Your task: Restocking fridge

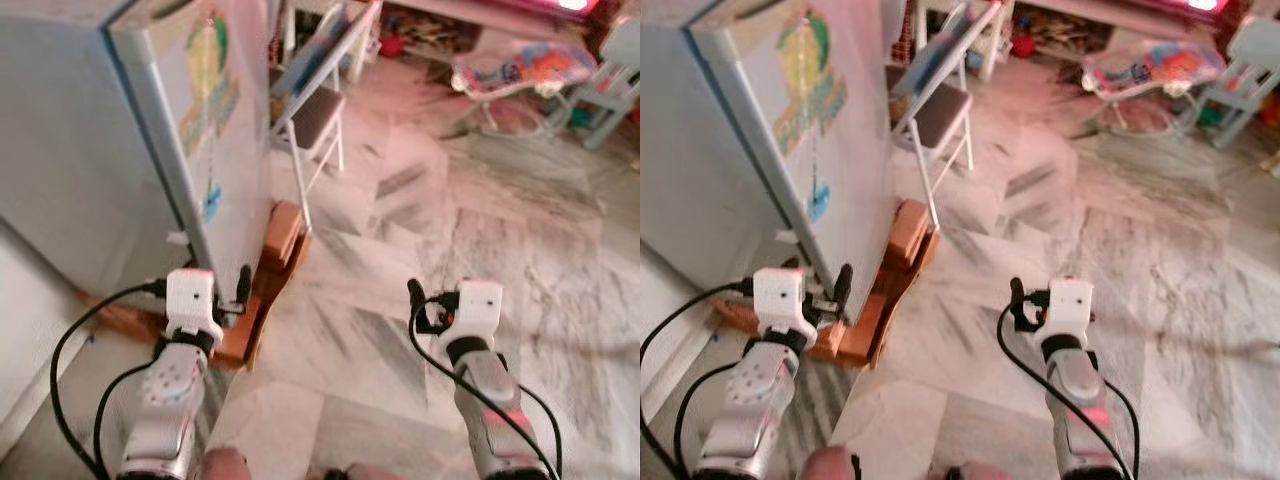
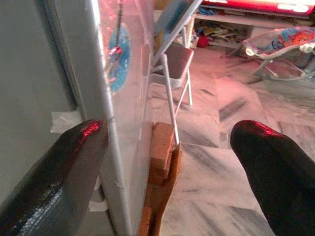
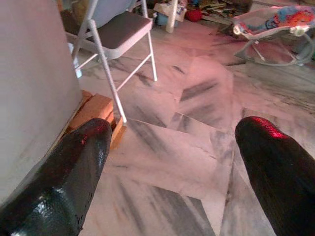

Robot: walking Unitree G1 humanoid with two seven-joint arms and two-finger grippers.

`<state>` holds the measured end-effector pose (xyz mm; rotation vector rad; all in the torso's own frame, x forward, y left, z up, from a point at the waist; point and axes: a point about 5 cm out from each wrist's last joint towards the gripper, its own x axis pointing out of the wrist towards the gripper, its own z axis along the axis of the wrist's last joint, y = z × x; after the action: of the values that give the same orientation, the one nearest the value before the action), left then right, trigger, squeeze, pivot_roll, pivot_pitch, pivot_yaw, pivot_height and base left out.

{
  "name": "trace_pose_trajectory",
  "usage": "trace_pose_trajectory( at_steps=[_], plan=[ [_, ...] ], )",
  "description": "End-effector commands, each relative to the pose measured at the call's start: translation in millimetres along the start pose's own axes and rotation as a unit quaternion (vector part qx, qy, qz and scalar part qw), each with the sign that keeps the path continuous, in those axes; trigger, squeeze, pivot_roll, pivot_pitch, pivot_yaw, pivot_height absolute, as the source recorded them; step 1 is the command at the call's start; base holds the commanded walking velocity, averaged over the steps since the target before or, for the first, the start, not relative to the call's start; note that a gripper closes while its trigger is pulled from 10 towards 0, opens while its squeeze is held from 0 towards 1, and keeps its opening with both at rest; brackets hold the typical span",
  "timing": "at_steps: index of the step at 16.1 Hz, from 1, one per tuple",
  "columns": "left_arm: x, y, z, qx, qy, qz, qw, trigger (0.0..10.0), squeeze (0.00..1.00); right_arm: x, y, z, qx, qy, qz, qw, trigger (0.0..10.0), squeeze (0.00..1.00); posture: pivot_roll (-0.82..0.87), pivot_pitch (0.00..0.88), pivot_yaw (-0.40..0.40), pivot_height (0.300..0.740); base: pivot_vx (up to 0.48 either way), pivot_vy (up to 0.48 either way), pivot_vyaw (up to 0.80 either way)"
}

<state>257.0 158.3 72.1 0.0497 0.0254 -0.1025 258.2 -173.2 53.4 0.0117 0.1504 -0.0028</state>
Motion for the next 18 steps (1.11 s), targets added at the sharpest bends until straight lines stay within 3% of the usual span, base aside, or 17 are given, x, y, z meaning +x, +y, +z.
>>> trace_pose_trajectory(
  at_steps=[1,4,8,18],
  plan=[
    [-2.2,-1.6,0,0.0,0.003,0.003,1.0,10.0,0.0,-4.4,-6.2,-5,-0.006,0.009,-0.009,1.0,10.0,0.0,0.13,0.115,-0.091,0.74,0.0,0.0,0.0],
    [-1.9,0.2,0,0.001,0.0,0.006,1.0,10.0,0.0,-8.6,-6.0,-9,-0.006,0.019,-0.008,1.0,10.0,0.0,0.13,0.128,-0.101,0.74,0.0,0.0,0.0],
    [3.6,4.8,2,0.006,-0.005,0.006,1.0,10.0,0.0,-9.9,-4.0,-10,-0.004,0.021,-0.007,1.0,10.0,0.0,0.12,0.129,-0.09,0.74,0.286,0.0,-0.48],
    [2.3,8.5,-2,0.007,0.001,0.011,1.0,10.0,0.0,-5.3,-5.3,-6,-0.009,0.015,-0.003,1.0,10.0,0.0,0.13,0.129,-0.086,0.74,0.288,0.0,0.0]
  ],
)
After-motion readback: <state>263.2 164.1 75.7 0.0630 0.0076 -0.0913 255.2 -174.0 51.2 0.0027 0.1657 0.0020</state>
